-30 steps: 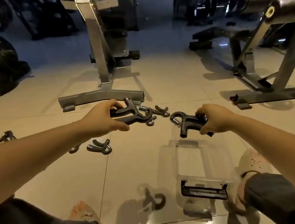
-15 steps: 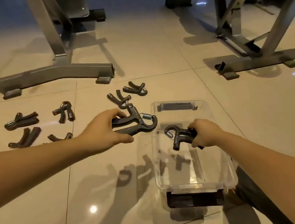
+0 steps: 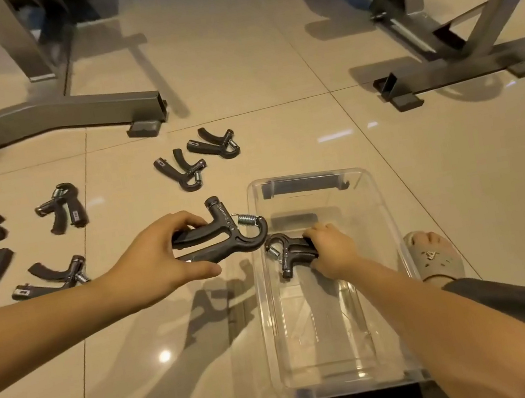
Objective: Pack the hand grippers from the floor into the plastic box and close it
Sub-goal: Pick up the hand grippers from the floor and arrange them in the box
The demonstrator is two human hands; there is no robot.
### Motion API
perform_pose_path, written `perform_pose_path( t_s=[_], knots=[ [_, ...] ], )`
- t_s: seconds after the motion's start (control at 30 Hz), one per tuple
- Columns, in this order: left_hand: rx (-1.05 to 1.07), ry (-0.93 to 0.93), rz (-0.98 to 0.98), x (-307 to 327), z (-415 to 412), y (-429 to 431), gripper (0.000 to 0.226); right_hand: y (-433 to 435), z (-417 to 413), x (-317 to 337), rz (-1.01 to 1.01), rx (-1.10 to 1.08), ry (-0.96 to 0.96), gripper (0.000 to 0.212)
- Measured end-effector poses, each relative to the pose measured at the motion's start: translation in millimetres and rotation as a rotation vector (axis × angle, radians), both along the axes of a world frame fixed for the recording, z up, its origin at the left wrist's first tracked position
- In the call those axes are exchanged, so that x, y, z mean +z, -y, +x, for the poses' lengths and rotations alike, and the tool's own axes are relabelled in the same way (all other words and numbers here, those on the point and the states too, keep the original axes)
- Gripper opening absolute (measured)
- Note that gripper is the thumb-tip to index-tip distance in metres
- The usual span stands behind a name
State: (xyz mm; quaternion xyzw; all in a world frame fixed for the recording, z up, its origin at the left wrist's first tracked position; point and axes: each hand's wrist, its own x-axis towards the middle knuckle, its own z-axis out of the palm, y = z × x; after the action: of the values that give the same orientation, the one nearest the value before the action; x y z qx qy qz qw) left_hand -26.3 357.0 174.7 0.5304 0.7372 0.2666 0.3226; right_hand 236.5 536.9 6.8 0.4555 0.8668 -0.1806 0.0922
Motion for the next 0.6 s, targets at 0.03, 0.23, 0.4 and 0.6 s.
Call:
perform_pose_path(
  t_s=[0.03, 0.23, 0.4, 0.6],
  knots=[
    [0.005, 0.016, 0.001, -1, -1, -2, 0.054, -1, 1, -3, 0.005, -0.006, -0.017, 0.046],
    [0.009, 0.058, -0.002, -9, -6, -5, 0.054, -3, 4, -16, 0.120, 0.030, -0.008, 0.045],
    [-0.011, 0.069, -0.009, -7, -10, -1, 0.053, -2, 2, -4, 0.145, 0.015, 0.035, 0.043],
    [0.005, 0.055, -0.002, 14, -20, 16, 0.052, 2, 3, 43, 0.070, -0.123, -0.118, 0.049]
  ],
)
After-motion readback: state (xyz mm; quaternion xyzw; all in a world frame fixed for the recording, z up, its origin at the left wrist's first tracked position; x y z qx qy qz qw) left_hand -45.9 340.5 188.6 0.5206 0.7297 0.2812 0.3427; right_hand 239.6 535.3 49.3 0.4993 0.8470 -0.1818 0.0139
